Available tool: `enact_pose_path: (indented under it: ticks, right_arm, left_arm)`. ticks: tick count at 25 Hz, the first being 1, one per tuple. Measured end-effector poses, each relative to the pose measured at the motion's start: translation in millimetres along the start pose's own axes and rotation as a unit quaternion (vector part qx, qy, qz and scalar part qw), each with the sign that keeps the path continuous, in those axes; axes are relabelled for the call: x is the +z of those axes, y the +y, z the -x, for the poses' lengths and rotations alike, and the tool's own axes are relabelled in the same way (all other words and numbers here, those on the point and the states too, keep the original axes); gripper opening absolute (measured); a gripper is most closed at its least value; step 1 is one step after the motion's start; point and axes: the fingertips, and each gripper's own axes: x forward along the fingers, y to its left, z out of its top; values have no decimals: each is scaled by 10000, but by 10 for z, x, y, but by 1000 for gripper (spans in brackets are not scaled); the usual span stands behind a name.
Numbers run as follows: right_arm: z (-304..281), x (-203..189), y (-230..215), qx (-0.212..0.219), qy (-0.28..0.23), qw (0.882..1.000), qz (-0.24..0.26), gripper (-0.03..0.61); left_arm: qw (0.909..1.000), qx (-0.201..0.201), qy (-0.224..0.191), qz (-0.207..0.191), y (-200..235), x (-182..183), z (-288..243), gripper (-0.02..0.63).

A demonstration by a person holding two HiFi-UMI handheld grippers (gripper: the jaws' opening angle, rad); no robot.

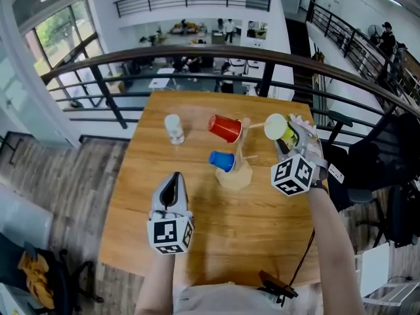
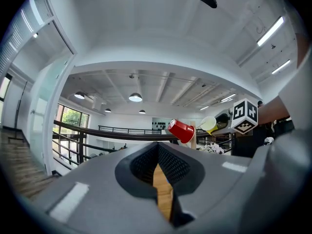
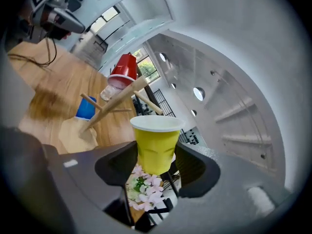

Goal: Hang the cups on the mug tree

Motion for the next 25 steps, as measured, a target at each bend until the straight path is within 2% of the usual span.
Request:
enact_pose_path:
  ticks: [3, 5, 8, 12, 15, 19, 21, 23, 25]
  right_arm:
    - [-33, 108, -1, -68, 3, 9959, 899, 241]
    - [-46, 204, 19, -81, -19, 9878, 1554, 241]
    - [-60, 322, 82, -83, -19, 9659, 2588, 241]
    - [-85, 388, 165, -75, 121, 9275, 3734, 241]
    - [-78, 440, 179, -73, 177, 9069, 4208, 241]
    - [-44, 420, 242, -12, 460, 8617, 5053, 241]
    - [-59, 405, 284, -24, 544, 8447, 5324, 241]
    - [-71, 398, 290, -103, 631, 8360, 5449, 236]
    - [-66, 389, 279, -146, 724, 8346, 5458, 238]
  left_arm:
    - [10000, 6, 2, -15, 8, -5, 3, 14]
    - [10000, 12, -10, -7, 21, 6, 3, 14]
    - [10000, 3, -26, 2, 20, 13, 4, 14]
    - [10000, 7, -31, 3, 32, 4, 22, 14]
    - [10000, 11, -64, 25, 43, 14, 27, 14]
    - [9999, 5, -122, 21, 54, 78, 37, 14]
    - [9999, -1, -153, 11, 65, 102, 33, 14]
    - [9998, -17, -176, 3, 67, 118, 27, 14]
    - [9998, -43, -188, -6, 49, 141, 33, 14]
